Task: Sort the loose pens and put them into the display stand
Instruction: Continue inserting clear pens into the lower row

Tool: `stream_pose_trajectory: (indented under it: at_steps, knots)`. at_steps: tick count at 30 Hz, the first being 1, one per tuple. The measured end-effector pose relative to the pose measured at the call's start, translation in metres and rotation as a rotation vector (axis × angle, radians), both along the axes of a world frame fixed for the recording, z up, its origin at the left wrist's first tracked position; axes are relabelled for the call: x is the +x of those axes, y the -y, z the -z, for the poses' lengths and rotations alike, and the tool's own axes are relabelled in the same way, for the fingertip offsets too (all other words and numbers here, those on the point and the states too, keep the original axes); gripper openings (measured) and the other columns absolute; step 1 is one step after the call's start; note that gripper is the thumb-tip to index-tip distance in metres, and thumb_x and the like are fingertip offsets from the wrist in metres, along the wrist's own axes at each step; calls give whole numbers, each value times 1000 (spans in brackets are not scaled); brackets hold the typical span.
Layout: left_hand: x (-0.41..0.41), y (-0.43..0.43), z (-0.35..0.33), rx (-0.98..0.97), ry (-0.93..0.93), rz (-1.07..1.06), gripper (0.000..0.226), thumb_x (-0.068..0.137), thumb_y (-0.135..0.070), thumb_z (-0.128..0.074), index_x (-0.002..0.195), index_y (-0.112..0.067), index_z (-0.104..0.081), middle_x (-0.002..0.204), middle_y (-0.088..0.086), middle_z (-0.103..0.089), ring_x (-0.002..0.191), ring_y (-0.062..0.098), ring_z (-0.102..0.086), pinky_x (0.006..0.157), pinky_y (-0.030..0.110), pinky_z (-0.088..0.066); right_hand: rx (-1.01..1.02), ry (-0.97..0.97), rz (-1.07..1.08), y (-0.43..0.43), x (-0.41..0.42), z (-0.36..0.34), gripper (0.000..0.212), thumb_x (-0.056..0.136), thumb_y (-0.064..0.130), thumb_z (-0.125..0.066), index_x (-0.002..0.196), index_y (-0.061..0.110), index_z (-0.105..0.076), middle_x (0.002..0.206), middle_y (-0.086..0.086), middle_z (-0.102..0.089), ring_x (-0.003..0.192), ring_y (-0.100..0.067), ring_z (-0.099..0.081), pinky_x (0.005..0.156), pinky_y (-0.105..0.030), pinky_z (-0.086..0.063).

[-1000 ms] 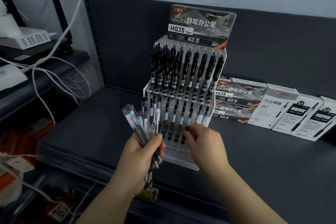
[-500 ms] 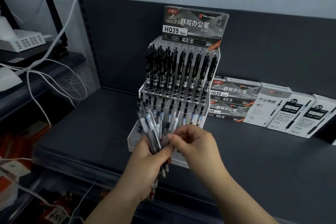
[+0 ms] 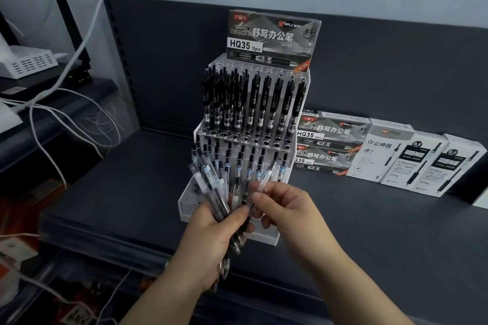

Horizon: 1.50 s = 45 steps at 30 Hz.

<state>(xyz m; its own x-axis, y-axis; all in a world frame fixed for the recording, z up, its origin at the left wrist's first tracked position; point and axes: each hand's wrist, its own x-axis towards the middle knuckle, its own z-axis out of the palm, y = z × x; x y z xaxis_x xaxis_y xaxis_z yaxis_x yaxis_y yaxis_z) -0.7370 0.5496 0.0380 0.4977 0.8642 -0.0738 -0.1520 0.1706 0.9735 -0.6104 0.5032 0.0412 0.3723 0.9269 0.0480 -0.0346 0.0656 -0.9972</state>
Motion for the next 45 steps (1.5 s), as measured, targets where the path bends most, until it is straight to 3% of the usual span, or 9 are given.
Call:
stream_pose_trajectory:
  at_steps: [3,7,10,14,17,20,23,30,45]
  knots:
    - [3,3,0,34,3,-9,15,87,-7,-61,86,-17,-71,79,8,-73,65,16,-67,53,23,-51,0,-2,46,-1,0,2,3,83,4,-66,86,5,-67,55,5,-59,52,-6,-52,50,-18,-43]
    - [4,3,1,-18,2,-57,13,89,-4,-57,95,-10,-66,81,5,-75,69,18,-70,53,25,-52,16,41,155,1,6,0,5,81,5,-68,82,8,-64,54,5,-58,52,-8,-53,52,-21,-46]
    - [0,-4,5,-32,-41,-115,7,90,-6,-56,91,-6,-63,76,0,-74,68,15,-70,55,28,-52,52,188,326,3,17,-9,22,80,12,-72,91,18,-54,62,4,-65,60,-8,-60,58,-19,-48]
    - [-6,-10,8,-36,-59,-171,10,90,-6,-57,81,-3,-62,65,2,-66,59,13,-62,57,30,-49,35,468,479,0,25,-15,30,81,19,-72,79,30,-43,71,12,-64,62,4,-58,58,-7,-43]
    - [-7,-9,8,-40,-43,-159,11,90,-5,-56,80,-1,-60,60,1,-63,53,11,-58,51,26,-50,-54,687,429,-6,26,-11,21,84,22,-69,84,27,-48,75,20,-59,66,3,-58,57,-4,-42]
    - [-8,-8,7,-32,-24,-157,8,90,-3,-56,82,0,-58,60,0,-62,52,10,-57,48,23,-49,-144,809,350,-13,25,-2,13,86,21,-65,96,18,-57,79,14,-59,75,-7,-58,61,-9,-41]
    - [-9,-7,6,-39,-10,-164,8,90,-3,-56,82,-2,-59,60,0,-61,52,10,-57,48,23,-49,-220,909,301,-17,25,5,8,88,21,-63,87,16,-57,78,6,-64,69,-11,-60,54,-10,-40]
    - [-12,-7,3,-35,-3,-167,16,91,-4,-54,76,-8,-60,56,1,-60,50,12,-55,53,31,-46,-259,974,277,-17,28,8,24,90,26,-59,76,7,-65,69,-6,-66,65,-20,-60,60,-31,-48]
    - [-5,-3,1,-32,-5,-143,13,91,-4,-53,80,-1,-59,61,3,-61,52,12,-56,48,26,-48,-411,1077,161,-20,28,1,25,93,30,-54,87,8,-64,83,-8,-68,70,-20,-58,58,-26,-42]
